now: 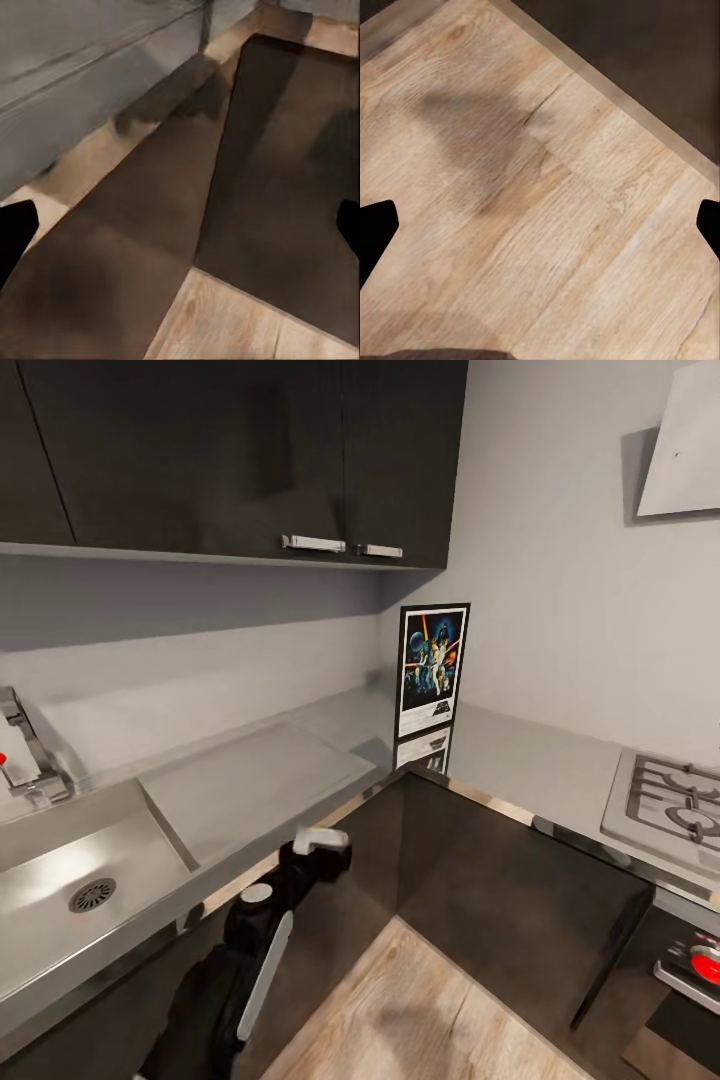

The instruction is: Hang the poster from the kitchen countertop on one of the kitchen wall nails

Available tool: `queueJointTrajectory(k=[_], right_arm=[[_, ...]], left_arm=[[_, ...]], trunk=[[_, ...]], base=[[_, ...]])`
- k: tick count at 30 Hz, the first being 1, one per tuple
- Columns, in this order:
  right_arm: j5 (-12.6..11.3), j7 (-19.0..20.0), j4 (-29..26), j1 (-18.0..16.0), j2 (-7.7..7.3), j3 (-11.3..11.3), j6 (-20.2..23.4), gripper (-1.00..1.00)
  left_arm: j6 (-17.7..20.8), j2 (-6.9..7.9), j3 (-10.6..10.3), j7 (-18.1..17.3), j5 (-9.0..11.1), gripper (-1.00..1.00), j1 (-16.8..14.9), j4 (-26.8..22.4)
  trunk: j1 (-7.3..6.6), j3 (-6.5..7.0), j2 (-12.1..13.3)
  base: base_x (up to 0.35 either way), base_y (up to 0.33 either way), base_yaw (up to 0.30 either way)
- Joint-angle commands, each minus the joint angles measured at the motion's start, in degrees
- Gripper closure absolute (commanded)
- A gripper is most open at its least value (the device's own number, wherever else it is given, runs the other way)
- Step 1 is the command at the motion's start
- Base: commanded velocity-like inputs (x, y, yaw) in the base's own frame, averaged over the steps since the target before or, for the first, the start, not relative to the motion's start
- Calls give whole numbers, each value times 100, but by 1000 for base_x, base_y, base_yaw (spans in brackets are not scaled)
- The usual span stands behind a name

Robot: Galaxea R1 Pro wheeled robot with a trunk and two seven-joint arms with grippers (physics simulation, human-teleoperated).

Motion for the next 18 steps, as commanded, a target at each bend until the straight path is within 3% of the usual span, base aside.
queueJointTrajectory(k=[1,2,4,6,9,12,13,14,18], right_arm=[[5,0,1,-3,-15,-1,-23,-100],[2,6,0,-3,-48,-3,-26,-100],[-13,17,-2,-3,-94,-2,-34,-100],[-21,21,-6,-3,-106,-5,-48,-100],[-39,26,-15,1,-142,-14,-270,-100],[-54,28,-179,81,-162,-14,-901,-100],[-59,26,-964,600,-163,-11,-1204,-100],[-55,24,-1237,790,-160,-11,-1231,-100],[-45,21,-1529,999,-149,-7,-1253,-100]], left_arm=[[132,-1,-52,3,1,-100,-435,141],[167,-1,-69,5,5,-100,-623,243],[258,-1,-114,5,82,-100,-1625,1000],[273,-1,-121,5,206,-100,-1985,1361],[273,-1,-131,8,698,-100,-2829,2341],[159,-1,-134,2,1085,-100,-3559,3216],[1,-1,-131,-12,1201,-100,-3790,3431],[-22,-1,-131,-19,1216,-100,-3820,3458],[-84,-1,-134,-25,1232,-100,-3851,3483]], trunk=[[0,-7,-4],[0,-7,-4],[0,-7,-4],[0,-7,-4],[0,-7,-4],[0,-7,-4],[0,-7,-4],[0,-7,-4],[0,-7,-4]], base=[[0,0,0],[0,0,0],[0,0,0],[0,0,0],[0,0,0],[0,0,0],[0,0,0],[0,0,0],[0,0,0]])
